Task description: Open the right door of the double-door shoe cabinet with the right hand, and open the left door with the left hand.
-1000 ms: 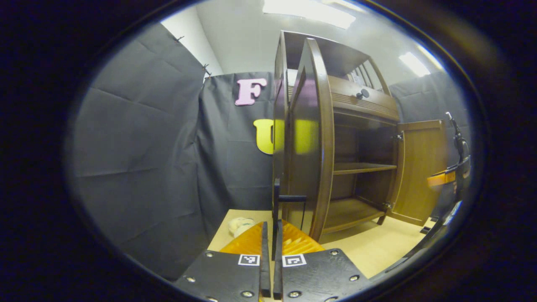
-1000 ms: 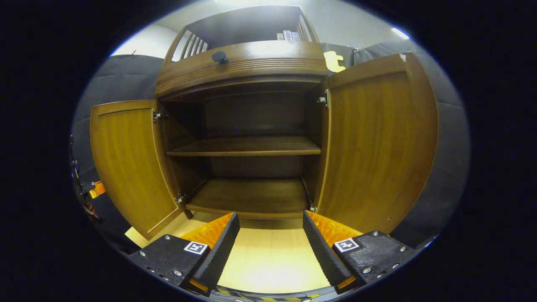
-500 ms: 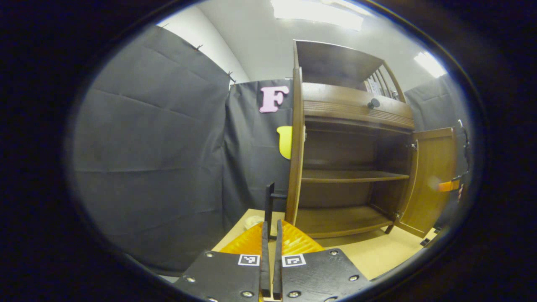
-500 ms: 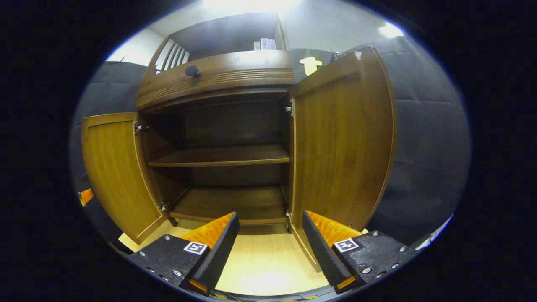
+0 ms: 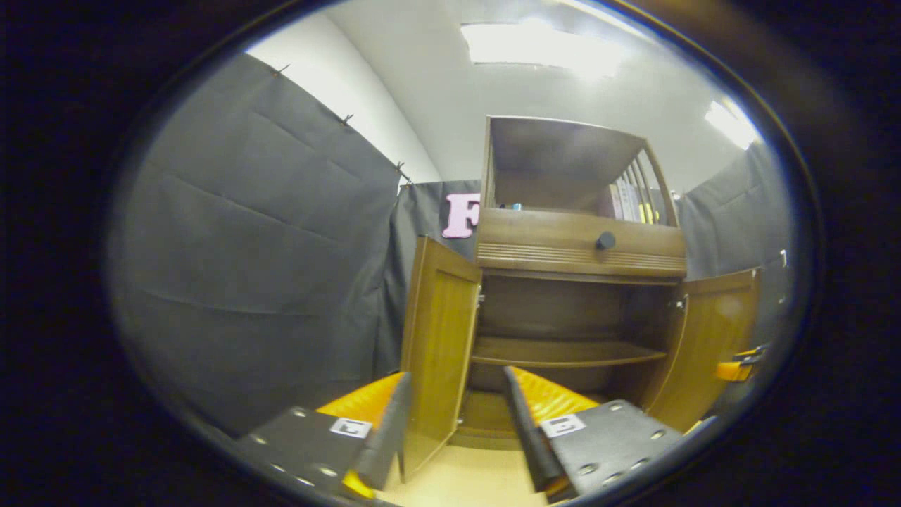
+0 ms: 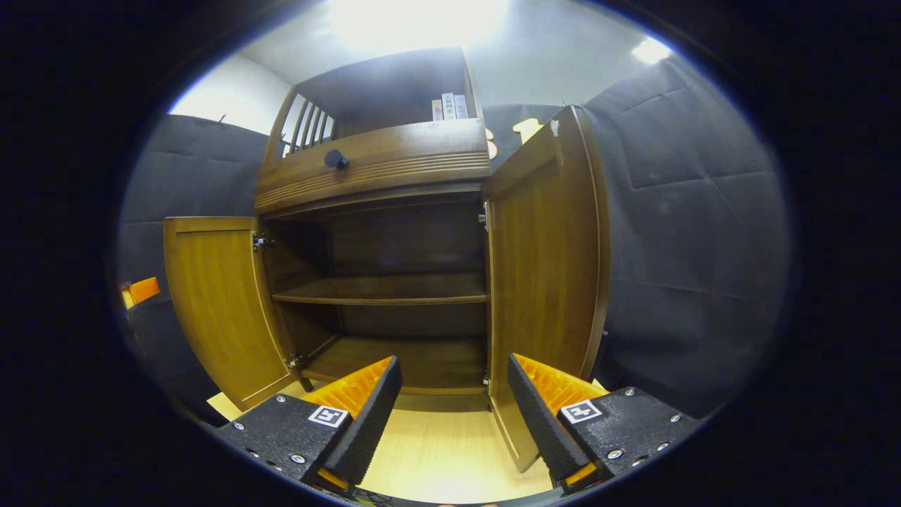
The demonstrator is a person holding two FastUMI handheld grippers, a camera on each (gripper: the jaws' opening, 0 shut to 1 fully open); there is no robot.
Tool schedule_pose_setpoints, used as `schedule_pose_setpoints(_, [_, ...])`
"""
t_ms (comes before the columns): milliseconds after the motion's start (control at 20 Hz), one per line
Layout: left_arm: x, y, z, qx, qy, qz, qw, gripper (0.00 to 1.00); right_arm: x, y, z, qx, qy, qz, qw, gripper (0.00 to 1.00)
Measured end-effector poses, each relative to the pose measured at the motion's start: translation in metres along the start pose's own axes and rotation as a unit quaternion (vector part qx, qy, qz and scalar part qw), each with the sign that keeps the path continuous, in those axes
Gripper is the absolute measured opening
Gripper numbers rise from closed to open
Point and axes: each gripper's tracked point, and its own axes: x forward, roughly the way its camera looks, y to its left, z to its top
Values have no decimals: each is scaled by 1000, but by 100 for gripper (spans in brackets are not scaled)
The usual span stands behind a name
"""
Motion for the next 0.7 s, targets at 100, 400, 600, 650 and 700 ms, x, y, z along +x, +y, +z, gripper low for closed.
schedule_pose_setpoints(100, [-6,-1,5,9,-9,18,1000,66,-10,-7,7,-4,-10,5,1000,90])
schedule_pose_setpoints(400, [-33,-24,11,-14,-10,36,999,100,-48,-32,15,-5,-15,25,1000,93])
schedule_pose_setpoints(600, [-61,-44,10,-7,-6,26,1000,100,-66,-58,9,-11,-19,22,1000,94])
schedule_pose_setpoints(650, [-64,-46,7,6,-1,20,1000,100,-70,-65,7,-10,-19,19,1000,94])
schedule_pose_setpoints(700, [-66,-45,5,17,7,18,1000,100,-75,-69,6,-8,-21,17,1000,89])
